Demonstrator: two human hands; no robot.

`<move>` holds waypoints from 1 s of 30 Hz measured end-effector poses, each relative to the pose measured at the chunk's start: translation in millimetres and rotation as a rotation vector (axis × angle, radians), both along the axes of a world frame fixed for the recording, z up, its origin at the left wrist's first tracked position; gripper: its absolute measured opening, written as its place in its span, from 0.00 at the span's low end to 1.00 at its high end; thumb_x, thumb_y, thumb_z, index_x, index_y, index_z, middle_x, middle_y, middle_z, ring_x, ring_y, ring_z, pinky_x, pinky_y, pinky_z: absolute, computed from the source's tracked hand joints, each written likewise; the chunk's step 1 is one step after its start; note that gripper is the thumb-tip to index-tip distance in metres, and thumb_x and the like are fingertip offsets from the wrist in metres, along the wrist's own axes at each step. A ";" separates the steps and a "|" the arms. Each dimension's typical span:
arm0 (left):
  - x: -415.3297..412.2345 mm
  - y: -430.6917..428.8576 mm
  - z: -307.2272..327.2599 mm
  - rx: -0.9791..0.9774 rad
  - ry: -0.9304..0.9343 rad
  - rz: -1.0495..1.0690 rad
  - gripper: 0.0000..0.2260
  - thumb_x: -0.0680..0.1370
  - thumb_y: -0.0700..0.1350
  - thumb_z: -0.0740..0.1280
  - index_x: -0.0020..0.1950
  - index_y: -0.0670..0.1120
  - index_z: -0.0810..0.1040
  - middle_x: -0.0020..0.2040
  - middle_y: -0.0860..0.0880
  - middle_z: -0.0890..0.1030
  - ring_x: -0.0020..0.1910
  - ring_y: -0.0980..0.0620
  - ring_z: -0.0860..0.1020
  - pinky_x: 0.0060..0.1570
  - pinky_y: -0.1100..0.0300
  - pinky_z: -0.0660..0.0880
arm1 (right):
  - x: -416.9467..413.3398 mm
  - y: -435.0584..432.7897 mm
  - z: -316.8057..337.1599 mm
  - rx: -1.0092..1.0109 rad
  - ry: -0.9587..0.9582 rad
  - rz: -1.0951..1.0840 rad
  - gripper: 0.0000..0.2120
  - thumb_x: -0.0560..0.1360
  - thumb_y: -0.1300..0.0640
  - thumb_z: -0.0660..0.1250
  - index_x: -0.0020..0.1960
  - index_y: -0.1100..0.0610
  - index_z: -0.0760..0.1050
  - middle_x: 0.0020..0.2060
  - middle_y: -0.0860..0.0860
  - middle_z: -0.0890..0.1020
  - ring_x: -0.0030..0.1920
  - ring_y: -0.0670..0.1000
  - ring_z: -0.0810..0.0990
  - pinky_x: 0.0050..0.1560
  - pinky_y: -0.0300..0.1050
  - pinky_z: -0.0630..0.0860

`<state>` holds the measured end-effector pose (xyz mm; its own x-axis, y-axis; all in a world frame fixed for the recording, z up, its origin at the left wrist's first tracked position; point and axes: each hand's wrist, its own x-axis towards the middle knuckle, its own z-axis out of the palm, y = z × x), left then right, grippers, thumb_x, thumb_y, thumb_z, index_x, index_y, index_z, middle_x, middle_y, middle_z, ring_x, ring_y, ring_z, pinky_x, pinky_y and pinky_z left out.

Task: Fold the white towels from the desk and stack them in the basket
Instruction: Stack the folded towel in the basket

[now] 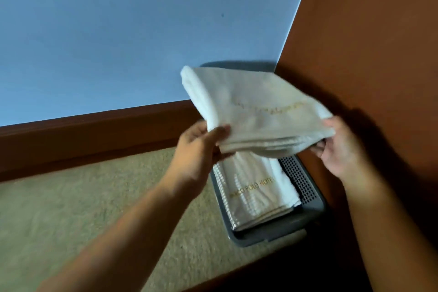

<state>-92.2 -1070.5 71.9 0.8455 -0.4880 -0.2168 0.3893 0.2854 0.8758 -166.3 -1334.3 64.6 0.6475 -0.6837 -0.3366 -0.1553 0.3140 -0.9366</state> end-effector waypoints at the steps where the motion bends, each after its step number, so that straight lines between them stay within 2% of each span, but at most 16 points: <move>1: -5.6 -7.4 -27.0 0.121 0.092 -0.062 0.05 0.78 0.39 0.69 0.53 0.41 0.81 0.50 0.40 0.85 0.48 0.42 0.85 0.53 0.45 0.80 | -9.3 -16.2 -28.4 -0.019 0.168 0.034 0.10 0.81 0.54 0.58 0.55 0.54 0.77 0.39 0.50 0.84 0.39 0.50 0.81 0.31 0.39 0.78; 3: -23.1 -9.2 -82.1 0.393 0.326 -0.287 0.10 0.80 0.42 0.68 0.57 0.37 0.78 0.50 0.38 0.85 0.46 0.38 0.85 0.43 0.48 0.82 | -32.3 -39.5 -86.2 -0.043 0.564 0.154 0.15 0.83 0.51 0.61 0.62 0.60 0.74 0.45 0.58 0.82 0.39 0.57 0.82 0.31 0.44 0.79; 4: -33.5 -5.1 -104.9 0.514 0.406 -0.417 0.10 0.81 0.43 0.68 0.56 0.36 0.77 0.49 0.37 0.84 0.44 0.37 0.85 0.37 0.51 0.82 | -43.0 -44.9 -109.6 -0.058 0.734 0.213 0.18 0.83 0.49 0.61 0.63 0.63 0.73 0.44 0.61 0.81 0.37 0.58 0.82 0.32 0.45 0.78; 6: -46.2 4.1 -139.0 0.683 0.394 -0.631 0.10 0.81 0.44 0.68 0.52 0.36 0.78 0.48 0.37 0.84 0.40 0.40 0.84 0.34 0.54 0.80 | -54.8 -50.2 -141.2 -0.146 0.889 0.254 0.23 0.82 0.46 0.62 0.59 0.67 0.74 0.39 0.61 0.80 0.32 0.56 0.80 0.31 0.44 0.75; 9: -47.4 4.5 -155.4 0.717 0.302 -0.659 0.07 0.81 0.43 0.68 0.52 0.39 0.78 0.51 0.37 0.85 0.40 0.43 0.85 0.32 0.58 0.80 | -52.9 -55.2 -158.2 -0.411 0.903 0.279 0.20 0.82 0.50 0.64 0.46 0.68 0.79 0.32 0.61 0.81 0.28 0.56 0.79 0.31 0.47 0.77; 11: -39.8 -2.2 -155.4 0.688 0.260 -0.562 0.06 0.81 0.43 0.68 0.50 0.40 0.76 0.48 0.38 0.86 0.39 0.44 0.84 0.31 0.59 0.79 | -43.2 -55.0 -162.0 -0.613 0.883 0.324 0.18 0.79 0.51 0.66 0.38 0.63 0.76 0.32 0.60 0.80 0.33 0.59 0.81 0.37 0.50 0.78; 12: -34.6 -6.1 -154.9 0.690 0.237 -0.507 0.06 0.81 0.42 0.68 0.48 0.40 0.76 0.46 0.39 0.86 0.38 0.45 0.84 0.30 0.59 0.78 | -36.4 -52.7 -163.6 -0.695 0.863 0.333 0.16 0.78 0.52 0.68 0.37 0.61 0.75 0.33 0.59 0.80 0.36 0.60 0.81 0.39 0.49 0.76; 14: -24.6 -12.1 -156.1 0.702 0.177 -0.421 0.07 0.81 0.42 0.69 0.46 0.40 0.75 0.42 0.41 0.86 0.36 0.46 0.84 0.29 0.60 0.77 | -21.4 -42.4 -163.6 -0.738 0.806 0.350 0.11 0.76 0.52 0.70 0.42 0.59 0.76 0.40 0.57 0.81 0.44 0.61 0.81 0.43 0.46 0.73; 16: -18.4 -16.2 -156.0 0.749 0.085 -0.402 0.07 0.80 0.42 0.70 0.46 0.40 0.75 0.43 0.40 0.86 0.36 0.49 0.84 0.31 0.59 0.77 | -8.7 -29.1 -164.5 -0.740 0.755 0.397 0.09 0.75 0.51 0.72 0.45 0.55 0.76 0.44 0.53 0.82 0.47 0.58 0.80 0.46 0.46 0.76; 19: -15.2 -19.9 -155.5 0.927 -0.199 -0.445 0.09 0.78 0.47 0.71 0.46 0.43 0.78 0.43 0.44 0.86 0.36 0.52 0.83 0.34 0.61 0.76 | -2.3 1.7 -168.9 -0.764 0.745 0.632 0.09 0.73 0.48 0.73 0.48 0.50 0.76 0.48 0.49 0.81 0.50 0.55 0.81 0.51 0.45 0.77; 21: -15.4 -21.9 -154.5 0.973 -0.285 -0.411 0.08 0.78 0.49 0.71 0.47 0.44 0.78 0.43 0.46 0.85 0.35 0.53 0.80 0.29 0.67 0.72 | -7.1 29.8 -181.7 -0.766 0.702 0.884 0.19 0.73 0.48 0.75 0.61 0.49 0.75 0.61 0.51 0.76 0.60 0.52 0.77 0.59 0.43 0.73; 23: -15.7 -20.1 -159.1 0.958 -0.292 -0.370 0.08 0.78 0.48 0.71 0.46 0.44 0.78 0.43 0.46 0.85 0.39 0.49 0.82 0.34 0.63 0.75 | -12.7 55.6 -197.0 -0.871 0.684 1.070 0.36 0.70 0.46 0.76 0.74 0.49 0.66 0.73 0.52 0.63 0.72 0.54 0.67 0.71 0.46 0.67; 24: -16.7 -17.0 -161.4 0.944 -0.289 -0.358 0.07 0.78 0.47 0.71 0.45 0.44 0.78 0.43 0.46 0.85 0.42 0.47 0.83 0.39 0.58 0.77 | -15.4 65.7 -205.6 -0.973 0.697 1.110 0.41 0.69 0.46 0.76 0.77 0.49 0.61 0.76 0.54 0.57 0.75 0.56 0.62 0.73 0.48 0.65; 26: -19.2 -7.8 -166.8 0.913 -0.276 -0.357 0.06 0.77 0.46 0.71 0.44 0.45 0.78 0.41 0.48 0.85 0.43 0.45 0.84 0.43 0.50 0.80 | -17.9 81.4 -217.8 -1.131 0.760 1.083 0.44 0.68 0.49 0.75 0.77 0.49 0.57 0.76 0.57 0.53 0.75 0.60 0.59 0.72 0.53 0.66; 28: -23.7 2.1 -169.8 0.895 -0.252 -0.356 0.06 0.77 0.45 0.71 0.43 0.46 0.78 0.39 0.50 0.85 0.42 0.43 0.84 0.41 0.48 0.80 | -17.8 92.2 -225.6 -1.242 0.774 1.023 0.39 0.68 0.55 0.73 0.75 0.51 0.60 0.72 0.60 0.59 0.71 0.63 0.64 0.66 0.59 0.71; 30: -28.2 9.9 -172.6 0.893 -0.234 -0.334 0.06 0.77 0.45 0.71 0.43 0.46 0.78 0.38 0.49 0.85 0.43 0.43 0.84 0.39 0.51 0.79 | -15.5 95.0 -228.2 -1.308 0.723 0.954 0.29 0.72 0.55 0.71 0.71 0.53 0.67 0.67 0.60 0.67 0.65 0.64 0.70 0.57 0.60 0.76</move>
